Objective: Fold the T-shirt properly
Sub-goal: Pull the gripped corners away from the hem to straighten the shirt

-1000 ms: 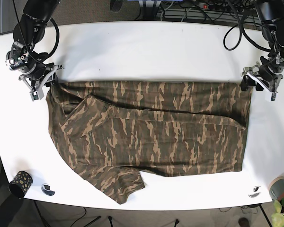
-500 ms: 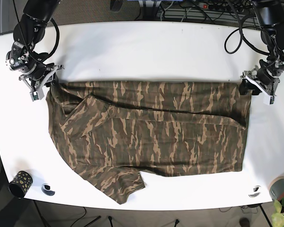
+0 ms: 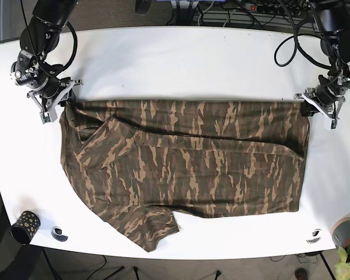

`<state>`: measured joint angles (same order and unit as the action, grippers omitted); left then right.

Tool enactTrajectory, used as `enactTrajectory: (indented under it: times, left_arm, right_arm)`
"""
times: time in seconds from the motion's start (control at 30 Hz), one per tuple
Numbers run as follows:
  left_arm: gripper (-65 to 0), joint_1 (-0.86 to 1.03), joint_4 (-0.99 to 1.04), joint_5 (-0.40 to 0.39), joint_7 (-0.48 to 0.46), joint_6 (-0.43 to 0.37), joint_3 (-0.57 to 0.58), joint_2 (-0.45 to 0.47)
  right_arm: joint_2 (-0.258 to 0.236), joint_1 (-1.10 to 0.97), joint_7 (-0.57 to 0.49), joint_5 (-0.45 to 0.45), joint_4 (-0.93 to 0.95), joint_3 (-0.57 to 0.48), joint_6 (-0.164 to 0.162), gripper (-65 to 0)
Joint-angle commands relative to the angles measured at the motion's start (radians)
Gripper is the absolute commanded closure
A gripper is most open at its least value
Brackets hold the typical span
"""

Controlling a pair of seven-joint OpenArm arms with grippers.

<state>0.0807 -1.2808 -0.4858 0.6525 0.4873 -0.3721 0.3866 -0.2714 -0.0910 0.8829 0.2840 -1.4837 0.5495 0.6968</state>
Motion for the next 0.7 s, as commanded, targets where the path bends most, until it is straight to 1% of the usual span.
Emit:
enactTrajectory:
  times: [0.0,0.13,0.4,0.43,0.5,0.57,0.67]
  left_arm:
    - [0.0,0.009,-0.047,0.005,0.005,-0.003,-0.011,0.019]
    - [0.0,0.057,-0.095,0.005,0.006,-0.005,-0.014,0.024]
    - [0.0,0.163,-0.171,0.006,0.051,-0.002,-0.095,0.025]
    - [0.0,0.172,-0.179,0.006,0.051,0.0,-0.1,0.025]
    - [0.0,0.198,-0.196,0.006,0.051,0.017,-0.109,0.025]
    - [0.0,0.204,-0.199,0.006,0.051,0.026,-0.113,0.025]
    - [0.0,0.204,-0.198,0.006,0.053,0.027,-0.113,0.024]
  right_arm:
    - [-0.018,0.006,-0.018,0.011,-0.042,0.007,0.001,-11.6]
    - [-0.018,-0.046,-0.018,0.011,-0.123,0.007,0.001,-11.6]
    - [-0.016,-0.143,0.0,0.013,-0.246,0.02,0.001,-11.6]
    - [-0.013,-0.149,0.0,0.013,-0.251,0.025,0.001,-11.6]
    - [0.01,-0.151,0.0,0.011,-0.248,0.039,0.001,-12.2]
    - [0.017,-0.148,0.0,0.011,-0.24,0.051,0.001,-12.5]
    - [0.024,-0.123,0.0,0.011,-0.222,0.053,0.001,-19.5]
